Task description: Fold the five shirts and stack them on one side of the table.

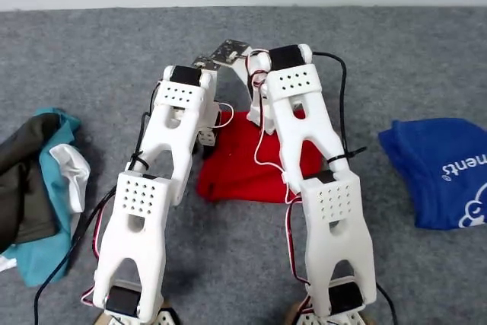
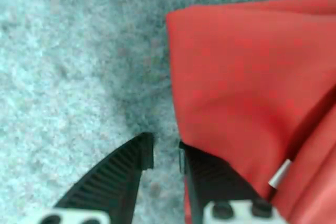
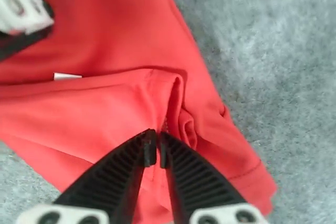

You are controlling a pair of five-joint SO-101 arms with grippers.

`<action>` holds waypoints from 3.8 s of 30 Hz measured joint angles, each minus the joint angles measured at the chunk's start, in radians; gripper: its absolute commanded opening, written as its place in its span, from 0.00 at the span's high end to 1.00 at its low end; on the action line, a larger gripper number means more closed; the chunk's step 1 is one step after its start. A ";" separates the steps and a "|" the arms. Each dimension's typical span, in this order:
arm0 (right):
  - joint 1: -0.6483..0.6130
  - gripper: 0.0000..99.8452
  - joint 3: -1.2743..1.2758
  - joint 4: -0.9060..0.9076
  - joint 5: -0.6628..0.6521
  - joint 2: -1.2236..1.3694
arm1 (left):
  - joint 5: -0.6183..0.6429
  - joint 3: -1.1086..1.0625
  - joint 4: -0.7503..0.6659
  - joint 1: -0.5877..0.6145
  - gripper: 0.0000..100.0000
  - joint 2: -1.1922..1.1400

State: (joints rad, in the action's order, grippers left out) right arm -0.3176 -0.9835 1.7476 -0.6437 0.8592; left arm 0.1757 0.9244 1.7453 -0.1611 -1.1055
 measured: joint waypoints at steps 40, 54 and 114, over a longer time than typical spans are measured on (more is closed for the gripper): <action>-0.048 0.99 0.663 -0.428 0.374 -0.330 | 0.000 0.000 0.000 0.000 0.90 0.000; -0.081 0.99 0.052 -0.273 0.404 0.137 | 0.000 0.000 0.000 0.003 0.90 0.000; 0.209 0.99 1.211 -0.290 0.244 -1.045 | 0.000 0.000 0.000 0.000 0.90 0.000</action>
State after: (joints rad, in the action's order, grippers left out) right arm -0.1089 0.2271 1.4576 -0.3997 -0.1857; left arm 0.1757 0.9244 1.7453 -0.1611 -1.1055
